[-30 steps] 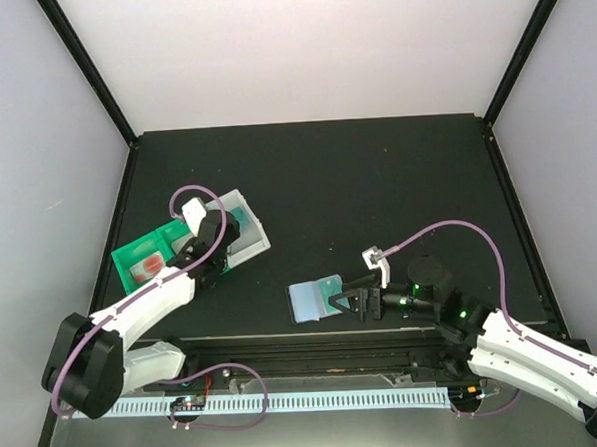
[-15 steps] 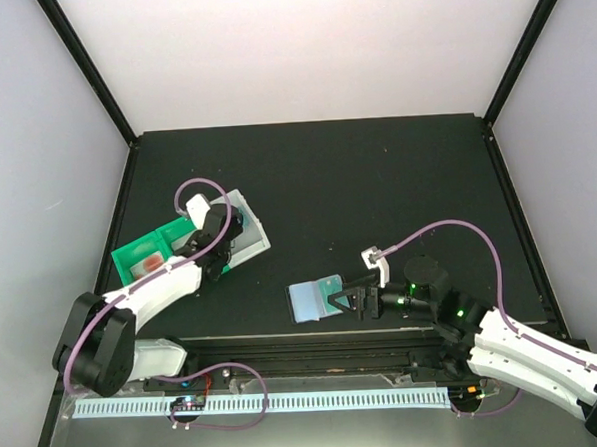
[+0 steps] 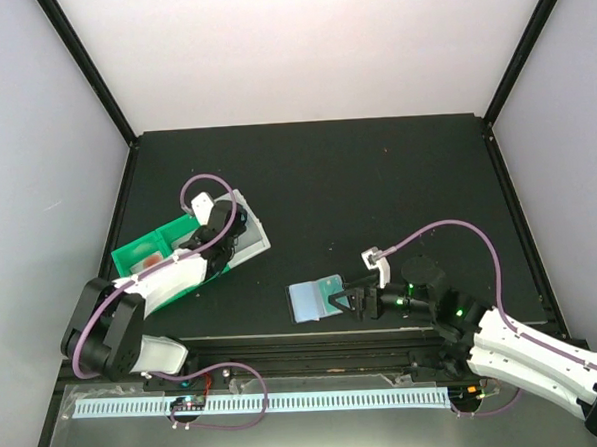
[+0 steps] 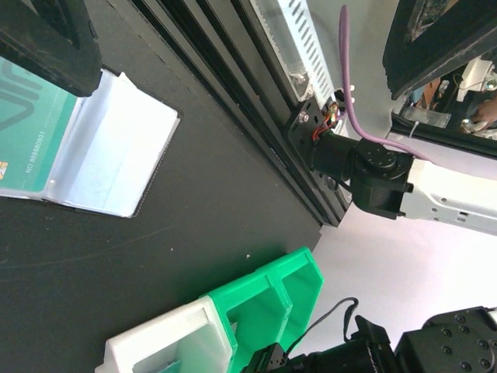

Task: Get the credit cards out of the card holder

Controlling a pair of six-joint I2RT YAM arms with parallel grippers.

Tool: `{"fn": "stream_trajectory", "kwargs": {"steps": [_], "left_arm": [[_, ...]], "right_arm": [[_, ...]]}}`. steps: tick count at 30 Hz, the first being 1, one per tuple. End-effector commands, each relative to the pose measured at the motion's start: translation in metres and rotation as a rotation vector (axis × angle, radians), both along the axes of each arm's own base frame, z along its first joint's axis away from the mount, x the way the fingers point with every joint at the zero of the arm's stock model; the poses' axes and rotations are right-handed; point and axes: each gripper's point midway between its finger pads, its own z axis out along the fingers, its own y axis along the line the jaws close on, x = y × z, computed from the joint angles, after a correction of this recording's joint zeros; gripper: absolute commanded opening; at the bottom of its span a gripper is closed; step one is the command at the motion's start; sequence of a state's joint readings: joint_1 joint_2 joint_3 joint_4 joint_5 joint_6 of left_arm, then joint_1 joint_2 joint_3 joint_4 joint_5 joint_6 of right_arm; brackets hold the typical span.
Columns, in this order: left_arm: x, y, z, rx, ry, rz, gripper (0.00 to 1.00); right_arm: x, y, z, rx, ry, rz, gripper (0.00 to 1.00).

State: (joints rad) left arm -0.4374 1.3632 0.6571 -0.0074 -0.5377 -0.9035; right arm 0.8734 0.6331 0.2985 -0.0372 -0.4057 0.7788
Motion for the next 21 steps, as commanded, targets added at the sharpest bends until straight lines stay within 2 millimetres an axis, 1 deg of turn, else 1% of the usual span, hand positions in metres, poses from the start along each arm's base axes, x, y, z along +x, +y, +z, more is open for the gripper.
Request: {"fn": "stream_trajectory", "kwargs": {"steps": [1,4,8,12,16,19,21], "left_arm": [[0.016,-0.003,0.018,-0.024,-0.054,0.010,0.02],[0.019,-0.004,0.018,-0.015,-0.055,0.010,0.02],[0.021,0.003,0.014,0.013,-0.044,0.035,0.02],[0.022,0.004,0.010,0.019,-0.030,0.038,0.02],[0.023,0.004,0.004,0.031,-0.005,0.035,0.04],[0.022,0.005,-0.001,0.046,0.013,0.036,0.06],[0.021,0.006,-0.004,0.051,0.022,0.036,0.09]], "right_arm": [[0.004,0.000,0.000,-0.022,-0.034,-0.006,1.00],[0.005,0.000,0.000,-0.022,-0.031,-0.007,1.00],[0.004,0.000,-0.004,-0.027,-0.020,-0.004,1.00],[0.005,-0.001,-0.004,-0.037,-0.029,-0.014,1.00],[0.007,-0.001,-0.001,-0.036,-0.034,-0.018,1.00],[0.006,-0.001,-0.004,-0.045,-0.025,-0.013,1.00],[0.005,-0.002,-0.007,-0.052,-0.019,-0.015,1.00]]}}
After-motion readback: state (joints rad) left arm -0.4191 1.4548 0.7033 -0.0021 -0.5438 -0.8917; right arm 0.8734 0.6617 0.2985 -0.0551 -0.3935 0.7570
